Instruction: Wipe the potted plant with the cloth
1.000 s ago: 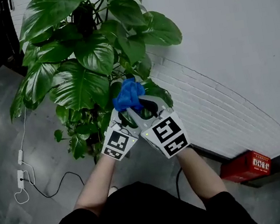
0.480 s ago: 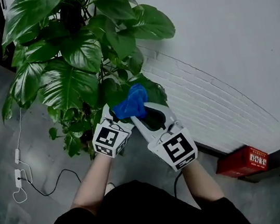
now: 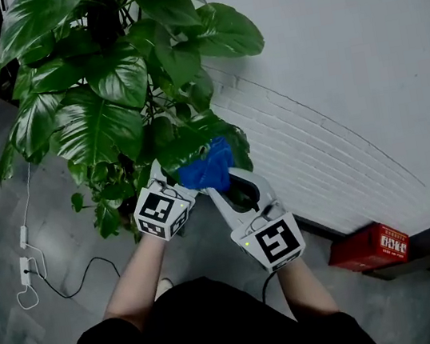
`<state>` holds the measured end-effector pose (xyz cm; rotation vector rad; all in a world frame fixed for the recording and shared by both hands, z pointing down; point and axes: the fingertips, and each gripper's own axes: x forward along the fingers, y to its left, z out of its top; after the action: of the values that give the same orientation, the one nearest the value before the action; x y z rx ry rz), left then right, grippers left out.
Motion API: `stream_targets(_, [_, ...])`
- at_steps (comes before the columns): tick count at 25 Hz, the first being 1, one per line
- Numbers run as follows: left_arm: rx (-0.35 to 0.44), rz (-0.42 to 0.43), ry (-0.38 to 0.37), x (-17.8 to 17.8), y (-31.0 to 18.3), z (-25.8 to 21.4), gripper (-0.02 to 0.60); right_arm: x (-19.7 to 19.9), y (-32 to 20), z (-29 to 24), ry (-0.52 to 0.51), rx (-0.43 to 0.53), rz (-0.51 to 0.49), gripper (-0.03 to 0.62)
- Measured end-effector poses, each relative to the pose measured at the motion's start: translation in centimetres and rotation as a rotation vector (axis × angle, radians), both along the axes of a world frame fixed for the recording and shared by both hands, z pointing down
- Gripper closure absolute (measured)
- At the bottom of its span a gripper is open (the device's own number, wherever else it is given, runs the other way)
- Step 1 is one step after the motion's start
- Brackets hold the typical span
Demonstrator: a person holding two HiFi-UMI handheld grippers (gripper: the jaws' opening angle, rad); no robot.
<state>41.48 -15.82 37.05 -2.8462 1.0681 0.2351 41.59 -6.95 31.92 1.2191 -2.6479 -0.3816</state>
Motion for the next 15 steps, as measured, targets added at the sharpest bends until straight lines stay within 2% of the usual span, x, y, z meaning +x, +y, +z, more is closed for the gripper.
stream_targets(8, [-0.044,0.013,0.061,-0.1,-0.1,-0.2,0.232,2.1,1.5,0.9,-0.055,0.000,0.033,0.490])
stream_targets(15, [-0.038,-0.003,0.048,0.0,-0.3,-0.3,0.233,5.1,2.1,2.0,-0.098,0.000,0.054,0.490])
